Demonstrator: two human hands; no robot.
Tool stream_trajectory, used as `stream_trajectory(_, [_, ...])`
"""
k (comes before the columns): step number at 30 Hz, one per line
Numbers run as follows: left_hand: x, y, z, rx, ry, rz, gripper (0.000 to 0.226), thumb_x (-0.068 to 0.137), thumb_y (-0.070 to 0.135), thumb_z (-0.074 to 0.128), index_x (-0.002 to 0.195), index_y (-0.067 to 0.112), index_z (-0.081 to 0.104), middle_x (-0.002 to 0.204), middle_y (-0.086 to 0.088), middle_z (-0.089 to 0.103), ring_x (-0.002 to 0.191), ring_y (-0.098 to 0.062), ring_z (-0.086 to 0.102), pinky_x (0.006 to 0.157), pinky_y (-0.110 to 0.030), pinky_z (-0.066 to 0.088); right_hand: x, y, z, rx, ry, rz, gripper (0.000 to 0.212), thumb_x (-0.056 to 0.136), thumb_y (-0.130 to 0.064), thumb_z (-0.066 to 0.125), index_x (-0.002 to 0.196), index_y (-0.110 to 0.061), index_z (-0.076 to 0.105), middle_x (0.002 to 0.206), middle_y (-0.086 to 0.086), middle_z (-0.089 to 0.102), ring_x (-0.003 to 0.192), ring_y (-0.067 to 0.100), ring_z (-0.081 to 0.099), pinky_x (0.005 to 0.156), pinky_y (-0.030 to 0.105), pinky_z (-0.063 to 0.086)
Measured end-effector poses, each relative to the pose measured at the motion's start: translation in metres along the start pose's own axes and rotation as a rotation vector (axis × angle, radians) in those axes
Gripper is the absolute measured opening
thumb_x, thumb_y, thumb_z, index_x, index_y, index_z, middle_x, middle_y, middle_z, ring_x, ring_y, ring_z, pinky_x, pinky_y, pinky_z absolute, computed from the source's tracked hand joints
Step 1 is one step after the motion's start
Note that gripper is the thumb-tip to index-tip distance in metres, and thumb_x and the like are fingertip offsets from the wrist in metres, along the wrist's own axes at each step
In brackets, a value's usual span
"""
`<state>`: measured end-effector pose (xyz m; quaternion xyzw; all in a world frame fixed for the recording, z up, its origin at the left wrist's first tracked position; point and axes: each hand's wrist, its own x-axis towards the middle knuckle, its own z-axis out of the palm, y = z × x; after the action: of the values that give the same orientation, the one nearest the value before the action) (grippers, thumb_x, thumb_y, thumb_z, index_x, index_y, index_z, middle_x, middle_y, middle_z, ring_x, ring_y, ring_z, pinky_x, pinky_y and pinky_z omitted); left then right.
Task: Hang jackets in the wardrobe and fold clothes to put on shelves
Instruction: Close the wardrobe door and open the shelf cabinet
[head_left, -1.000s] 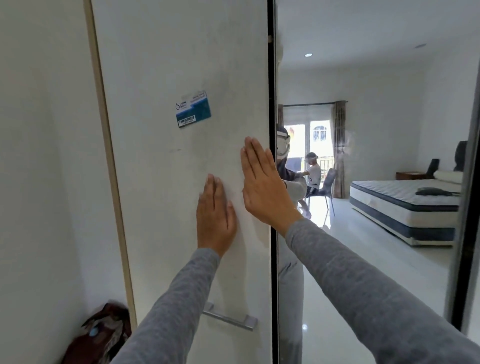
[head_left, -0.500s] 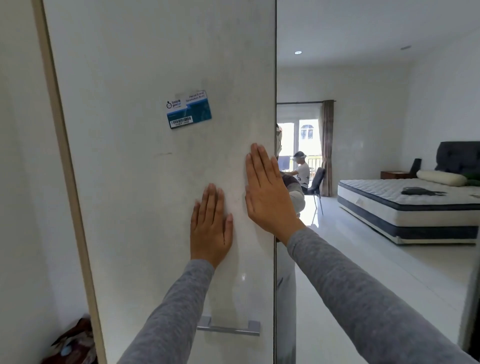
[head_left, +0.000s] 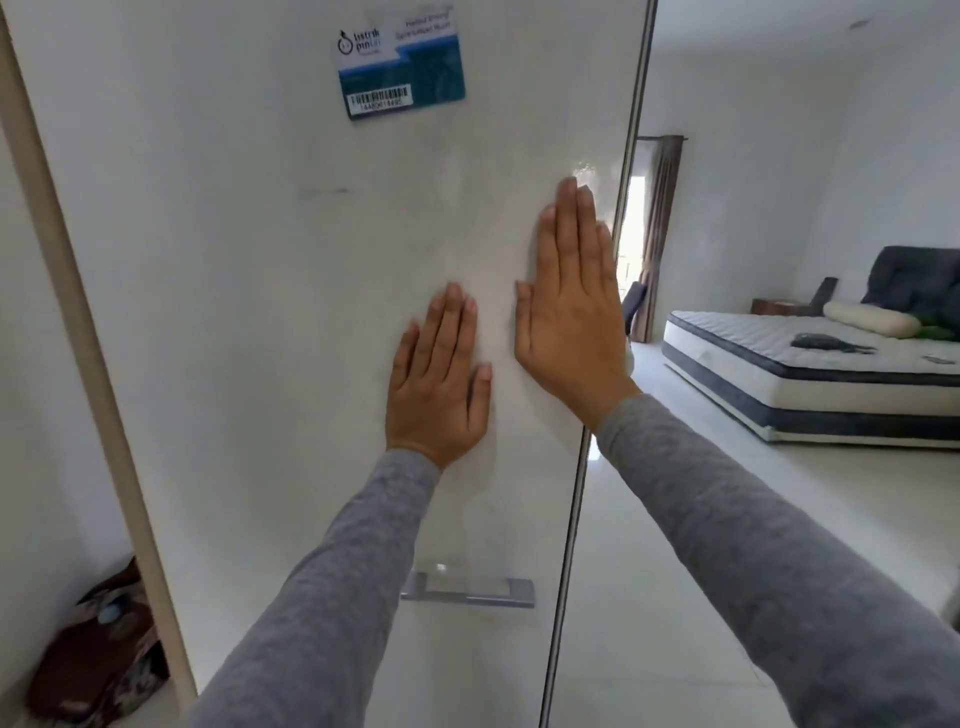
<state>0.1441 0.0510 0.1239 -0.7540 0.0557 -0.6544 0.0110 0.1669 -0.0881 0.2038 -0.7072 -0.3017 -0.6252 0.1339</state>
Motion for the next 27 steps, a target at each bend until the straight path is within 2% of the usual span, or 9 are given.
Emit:
stream_trajectory(9, [0.001,0.001,-0.007,-0.002,-0.051,-0.014,0.059,0.093,0.028,0.032,0.145,0.004,0.019,0.151,-0.007,0.021,0.145,-0.011,0.004,0.118,-0.034,0.01,-0.002,-0.01,-0.002,0.078,-0.017,0.102,0.055,0.095,-0.016,0.035,0.144,0.006,0.024,0.153,0.024,0.019,0.144,0.031,0.013,0.12,0.039,0.007])
stream_trajectory(15, [0.004,0.006,-0.012,-0.013,-0.122,-0.049,0.059,0.093,0.028,0.032,0.145,0.004,0.02,0.152,-0.007,0.021,0.145,-0.012,0.004,0.118,-0.034,0.009,-0.001,-0.01,-0.009,0.108,-0.082,0.117,0.055,0.097,-0.016,0.037,0.145,0.004,0.022,0.154,0.022,0.017,0.144,0.03,0.011,0.119,0.04,0.011])
stream_trajectory(20, [0.007,0.012,-0.029,-0.02,-0.265,-0.081,0.06,0.095,0.029,0.029,0.147,0.004,0.013,0.155,-0.006,0.014,0.145,-0.016,0.008,0.118,-0.036,0.012,-0.003,-0.007,-0.022,0.051,-0.167,0.094,0.054,0.093,-0.014,0.041,0.144,0.001,0.029,0.153,0.022,0.022,0.142,0.033,0.018,0.114,0.041,0.02])
stream_trajectory(22, [0.008,0.015,-0.04,-0.025,-0.339,-0.092,0.06,0.096,0.028,0.028,0.148,0.004,0.011,0.156,-0.006,0.011,0.145,-0.017,0.01,0.118,-0.036,0.013,-0.007,-0.009,-0.03,0.027,-0.213,0.098,0.058,0.089,-0.005,0.05,0.144,-0.002,0.032,0.154,0.02,0.021,0.142,0.034,0.02,0.111,0.041,0.03])
stream_trajectory(24, [0.011,0.016,-0.049,-0.037,-0.425,-0.113,0.06,0.095,0.025,0.025,0.148,0.005,0.007,0.157,-0.006,0.005,0.145,-0.016,0.005,0.118,-0.034,0.013,-0.014,-0.012,-0.042,0.063,-0.306,0.115,0.066,0.084,0.007,0.049,0.146,-0.006,0.029,0.157,0.017,0.013,0.145,0.031,0.013,0.102,0.044,0.044])
stream_trajectory(27, [0.021,0.022,-0.073,-0.066,-0.569,-0.161,0.06,0.095,0.018,0.022,0.148,0.006,-0.004,0.157,-0.003,-0.009,0.145,-0.012,-0.005,0.118,-0.032,0.016,-0.033,-0.021,-0.07,0.147,-0.513,0.155,0.064,0.089,0.009,0.038,0.148,-0.01,0.024,0.159,0.01,-0.007,0.147,0.024,-0.005,0.098,0.037,0.047])
